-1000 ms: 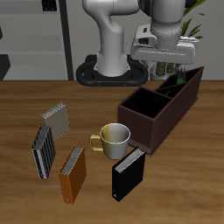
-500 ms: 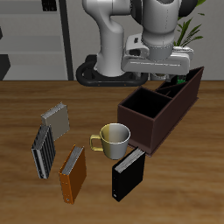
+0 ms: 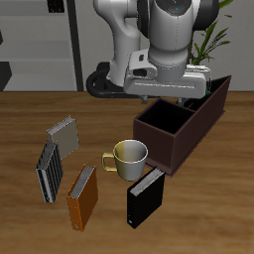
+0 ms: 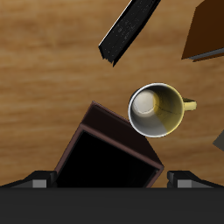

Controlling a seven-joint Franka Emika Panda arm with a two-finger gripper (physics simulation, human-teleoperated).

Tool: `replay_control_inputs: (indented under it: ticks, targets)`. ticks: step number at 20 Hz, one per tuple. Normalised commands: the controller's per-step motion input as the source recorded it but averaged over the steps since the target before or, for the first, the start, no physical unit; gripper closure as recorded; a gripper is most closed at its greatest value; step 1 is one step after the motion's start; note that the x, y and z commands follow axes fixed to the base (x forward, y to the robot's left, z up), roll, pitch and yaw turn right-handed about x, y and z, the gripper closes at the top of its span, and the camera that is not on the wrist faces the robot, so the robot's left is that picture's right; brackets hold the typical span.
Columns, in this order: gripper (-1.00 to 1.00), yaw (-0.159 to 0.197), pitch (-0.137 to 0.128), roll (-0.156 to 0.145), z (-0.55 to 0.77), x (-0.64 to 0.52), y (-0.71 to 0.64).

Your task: Place the green book into the left desk caddy's left compartment and place the black book into the left desk caddy's right compartment and place the orange book into the left desk caddy's right compartment

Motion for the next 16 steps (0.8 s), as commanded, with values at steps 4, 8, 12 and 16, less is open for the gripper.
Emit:
replay_control_inputs:
  ticks: [4, 8, 12, 16]
  targets:
    - [-1.0, -0.002, -0.017, 0.028, 0.03, 0.37, -0.16]
    - [-1.0, -0.027, 0.011, -0.007, 0.03, 0.46, -0.15]
    - [-1.0, 0.025, -0.044, 0.031, -0.01, 0.33, -0.01]
    - [-1.0, -0.024, 0.023, -0.01, -0.06, 0.32, -0.17]
